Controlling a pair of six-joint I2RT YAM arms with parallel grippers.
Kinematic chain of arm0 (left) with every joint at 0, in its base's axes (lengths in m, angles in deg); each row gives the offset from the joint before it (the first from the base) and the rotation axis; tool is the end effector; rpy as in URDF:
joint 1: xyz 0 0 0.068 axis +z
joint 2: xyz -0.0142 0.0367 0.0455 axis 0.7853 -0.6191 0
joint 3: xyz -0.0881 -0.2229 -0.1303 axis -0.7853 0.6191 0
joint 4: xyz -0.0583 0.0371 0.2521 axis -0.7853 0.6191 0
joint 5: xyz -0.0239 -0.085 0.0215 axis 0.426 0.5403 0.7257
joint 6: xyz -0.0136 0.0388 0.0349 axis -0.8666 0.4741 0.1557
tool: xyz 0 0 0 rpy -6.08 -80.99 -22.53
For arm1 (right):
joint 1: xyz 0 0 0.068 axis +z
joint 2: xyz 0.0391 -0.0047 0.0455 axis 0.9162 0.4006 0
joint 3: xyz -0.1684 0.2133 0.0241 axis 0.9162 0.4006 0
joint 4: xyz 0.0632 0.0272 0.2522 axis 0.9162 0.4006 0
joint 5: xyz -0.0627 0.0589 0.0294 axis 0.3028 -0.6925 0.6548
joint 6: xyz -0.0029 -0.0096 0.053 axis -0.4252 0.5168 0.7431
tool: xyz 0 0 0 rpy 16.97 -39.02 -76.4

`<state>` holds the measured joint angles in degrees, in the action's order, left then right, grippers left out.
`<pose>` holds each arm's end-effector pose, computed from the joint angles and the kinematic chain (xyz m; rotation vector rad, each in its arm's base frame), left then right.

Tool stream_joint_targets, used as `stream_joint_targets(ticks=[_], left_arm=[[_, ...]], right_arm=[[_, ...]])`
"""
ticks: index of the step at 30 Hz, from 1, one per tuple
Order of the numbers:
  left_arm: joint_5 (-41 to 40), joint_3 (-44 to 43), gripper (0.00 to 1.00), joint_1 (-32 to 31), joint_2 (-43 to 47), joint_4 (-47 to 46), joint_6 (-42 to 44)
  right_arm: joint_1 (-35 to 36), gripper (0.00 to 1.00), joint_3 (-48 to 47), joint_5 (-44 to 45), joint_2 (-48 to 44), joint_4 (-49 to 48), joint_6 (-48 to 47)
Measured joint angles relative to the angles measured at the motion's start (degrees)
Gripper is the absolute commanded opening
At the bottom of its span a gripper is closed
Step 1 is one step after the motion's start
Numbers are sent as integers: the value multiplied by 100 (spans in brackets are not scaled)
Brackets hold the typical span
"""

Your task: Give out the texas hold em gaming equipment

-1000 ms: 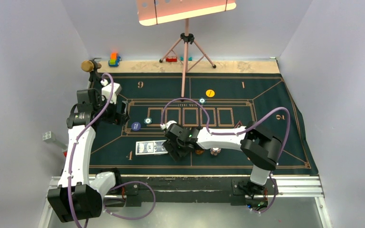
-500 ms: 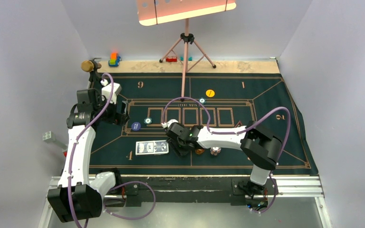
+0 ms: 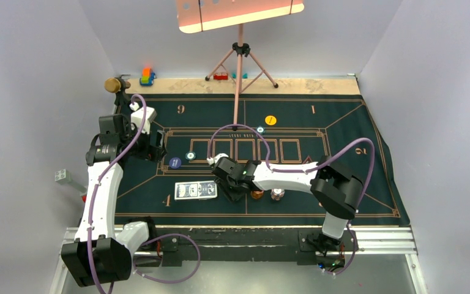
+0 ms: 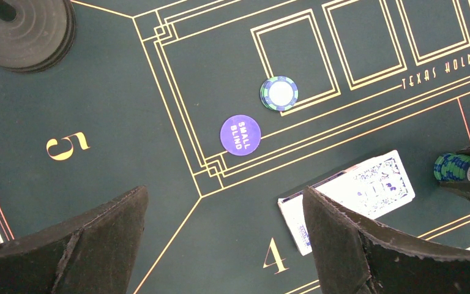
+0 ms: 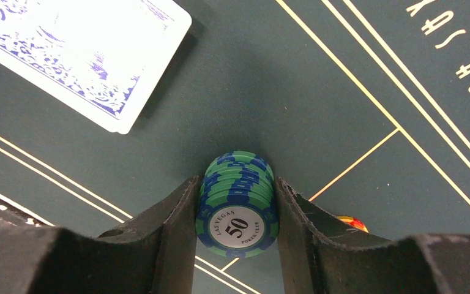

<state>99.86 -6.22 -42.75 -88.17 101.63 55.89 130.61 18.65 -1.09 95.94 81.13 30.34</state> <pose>0.2035 0.0182 0.3028 0.2887 2.3089 -0.2781 0.1560 0.3098 0.1684 -0.9164 2.5402 0.2518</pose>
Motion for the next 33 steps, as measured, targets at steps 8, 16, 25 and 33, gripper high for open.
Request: stream_joint_targets(ticks=[8, 16, 25, 33], left_arm=[[0, 0, 100, 0, 2, 0, 0], [0, 0, 100, 0, 13, 0, 0], [0, 0, 100, 0, 24, 0, 0], [2, 0, 100, 0, 24, 0, 4]], right_arm=[[-2, 39, -387, 11, -66, 273, -70], [-540, 30, -680, -9, -424, 581, -107], [-3003, 29, -306, 413, -1591, 782, 184], [-4063, 28, 839, 494, -1971, 1147, 737]])
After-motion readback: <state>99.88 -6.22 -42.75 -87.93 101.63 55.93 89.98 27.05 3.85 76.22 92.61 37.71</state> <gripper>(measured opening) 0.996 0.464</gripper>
